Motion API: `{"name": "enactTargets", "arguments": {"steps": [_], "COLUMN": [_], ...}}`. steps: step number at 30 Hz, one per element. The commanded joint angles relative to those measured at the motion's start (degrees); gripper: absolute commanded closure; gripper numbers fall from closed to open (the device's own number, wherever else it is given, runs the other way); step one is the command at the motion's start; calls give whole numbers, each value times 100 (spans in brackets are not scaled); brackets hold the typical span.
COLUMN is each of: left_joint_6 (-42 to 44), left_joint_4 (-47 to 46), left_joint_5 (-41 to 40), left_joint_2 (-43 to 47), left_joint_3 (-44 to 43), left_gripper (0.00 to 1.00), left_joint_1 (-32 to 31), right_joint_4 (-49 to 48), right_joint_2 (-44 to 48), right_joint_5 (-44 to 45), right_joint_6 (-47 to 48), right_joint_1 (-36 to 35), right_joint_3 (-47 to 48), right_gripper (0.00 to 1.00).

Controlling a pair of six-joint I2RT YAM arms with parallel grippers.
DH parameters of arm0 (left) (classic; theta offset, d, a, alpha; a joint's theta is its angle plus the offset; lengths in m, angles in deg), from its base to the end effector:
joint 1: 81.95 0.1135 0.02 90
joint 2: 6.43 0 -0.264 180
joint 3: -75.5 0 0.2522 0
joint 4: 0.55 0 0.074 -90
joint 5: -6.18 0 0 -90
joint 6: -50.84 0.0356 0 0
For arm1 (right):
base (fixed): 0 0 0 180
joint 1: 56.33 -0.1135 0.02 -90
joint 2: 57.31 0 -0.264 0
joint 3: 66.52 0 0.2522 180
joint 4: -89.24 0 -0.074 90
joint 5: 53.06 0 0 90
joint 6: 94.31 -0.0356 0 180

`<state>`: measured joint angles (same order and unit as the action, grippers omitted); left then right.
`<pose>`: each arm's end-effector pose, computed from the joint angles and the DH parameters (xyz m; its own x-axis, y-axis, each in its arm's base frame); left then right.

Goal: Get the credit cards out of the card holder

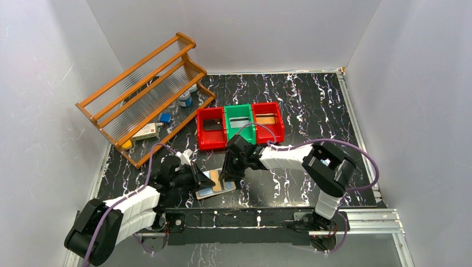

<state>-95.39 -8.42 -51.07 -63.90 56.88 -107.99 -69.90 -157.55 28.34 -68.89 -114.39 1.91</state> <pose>0.1385 -0.0891 0.1244 -0.9104 -0.3333 -0.2451 0.0524 0.4947 -0.8675 0.1793 0.2977 0.1535 -0.9817 0.1133 -0.1529 -0.0008 0.8009 0.5987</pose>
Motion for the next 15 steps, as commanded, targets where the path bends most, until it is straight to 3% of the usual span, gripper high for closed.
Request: {"name": "enactTargets", "arguments": {"steps": [1, 4, 7, 15], "left_joint_6": [-169, -221, -231, -358], "left_joint_4": [-159, -192, -143, -104], "left_joint_5": [30, 15, -5, -121], "left_joint_2": [238, 277, 313, 477], "left_joint_3": [22, 60, 58, 151], "left_gripper": [90, 89, 82, 85], "left_joint_1": [-23, -24, -24, -24], "right_joint_4": [486, 485, 488, 486], "right_joint_2": [-346, -354, -363, -381], "right_joint_5": [278, 282, 280, 260], "right_joint_6": [50, 45, 44, 33], "right_joint_1": [-3, -3, 5, 19], "right_joint_3": [-80, -95, -94, -102], "right_gripper": [60, 60, 60, 60]}}
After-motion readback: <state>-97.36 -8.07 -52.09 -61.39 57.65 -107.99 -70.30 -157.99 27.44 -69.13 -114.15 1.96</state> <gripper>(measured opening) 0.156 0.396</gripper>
